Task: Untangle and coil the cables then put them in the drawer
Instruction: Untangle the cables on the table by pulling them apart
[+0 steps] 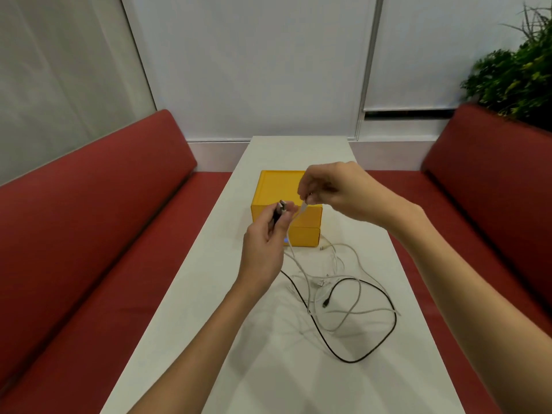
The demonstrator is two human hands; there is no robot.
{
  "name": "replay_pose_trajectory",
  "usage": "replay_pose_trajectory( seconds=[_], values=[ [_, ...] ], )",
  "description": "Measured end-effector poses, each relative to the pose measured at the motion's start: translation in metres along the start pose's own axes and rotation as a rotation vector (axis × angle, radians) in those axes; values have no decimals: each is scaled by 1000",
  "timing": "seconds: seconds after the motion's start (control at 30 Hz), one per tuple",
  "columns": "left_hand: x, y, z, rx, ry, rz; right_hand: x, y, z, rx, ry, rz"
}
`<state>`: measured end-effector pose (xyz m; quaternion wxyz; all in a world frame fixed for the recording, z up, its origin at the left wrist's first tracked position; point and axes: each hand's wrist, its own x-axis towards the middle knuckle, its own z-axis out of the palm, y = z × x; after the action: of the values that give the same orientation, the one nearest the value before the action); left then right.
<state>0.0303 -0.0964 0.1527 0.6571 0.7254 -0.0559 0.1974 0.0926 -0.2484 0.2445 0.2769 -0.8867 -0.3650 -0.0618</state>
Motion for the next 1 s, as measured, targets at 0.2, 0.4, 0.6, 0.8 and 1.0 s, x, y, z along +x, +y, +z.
replay_pose_trajectory(
  seconds=[0.2,0.4,0.6,0.8,1.0],
  values=[
    [6,-4,5,52,-11,69,-6,-2,7,169,62,18],
    [4,-4,6,87,-20,98,-7,-5,18,253,99,61],
    [8,-2,3,35,-64,67,-6,-5,28,298,161,108],
    [16,-6,-2,95,-156,13,-8,0,35,306,178,97],
    [22,-6,-11,85,-76,35,-5,8,35,470,277,160]
  ],
)
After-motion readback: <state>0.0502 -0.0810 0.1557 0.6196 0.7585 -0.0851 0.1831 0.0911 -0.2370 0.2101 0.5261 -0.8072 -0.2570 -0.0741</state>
